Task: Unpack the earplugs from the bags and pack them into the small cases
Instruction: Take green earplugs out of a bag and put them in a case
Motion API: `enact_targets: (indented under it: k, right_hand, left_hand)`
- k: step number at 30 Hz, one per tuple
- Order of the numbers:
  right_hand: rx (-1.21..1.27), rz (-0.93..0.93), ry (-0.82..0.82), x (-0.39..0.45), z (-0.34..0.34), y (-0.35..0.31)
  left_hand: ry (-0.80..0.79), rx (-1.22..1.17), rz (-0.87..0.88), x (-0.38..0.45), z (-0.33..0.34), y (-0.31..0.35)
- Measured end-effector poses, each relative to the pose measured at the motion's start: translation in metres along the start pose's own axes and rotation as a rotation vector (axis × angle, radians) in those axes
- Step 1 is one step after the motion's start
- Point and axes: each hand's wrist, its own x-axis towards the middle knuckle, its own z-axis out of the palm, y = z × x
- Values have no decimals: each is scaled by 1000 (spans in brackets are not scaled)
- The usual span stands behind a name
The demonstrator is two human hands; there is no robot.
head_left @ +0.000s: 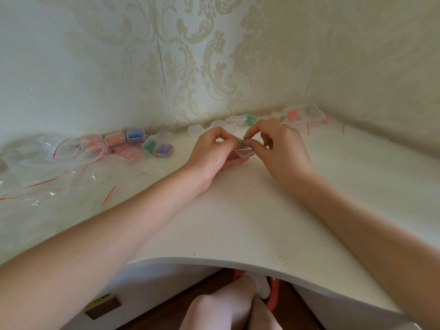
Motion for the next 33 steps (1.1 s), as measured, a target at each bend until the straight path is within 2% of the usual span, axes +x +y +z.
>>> enact_targets:
  k: [4, 6, 9, 14, 22, 29, 33]
  right_hand:
    - [533, 223, 49, 2, -1, -11]
    - [614, 264, 13, 4, -4, -12]
    - [569, 218, 14, 3, -5, -12]
    - [492, 141, 164, 2, -9, -8]
    - [304, 236, 121, -3, 0, -5]
    - [372, 319, 151, -1, 8, 0]
    - [188, 261, 91, -4, 11, -2]
  left_hand:
    - [87, -41, 0, 2, -1, -1]
    - [118, -34, 6, 4, -2, -3]
    - [130, -34, 3, 5, -2, -3]
    - [131, -37, -2, 4, -3, -4]
    - [71, -9, -3, 2, -2, -1]
    - [36, -30, -5, 0, 0, -1]
    - [52, -38, -23, 1, 0, 0]
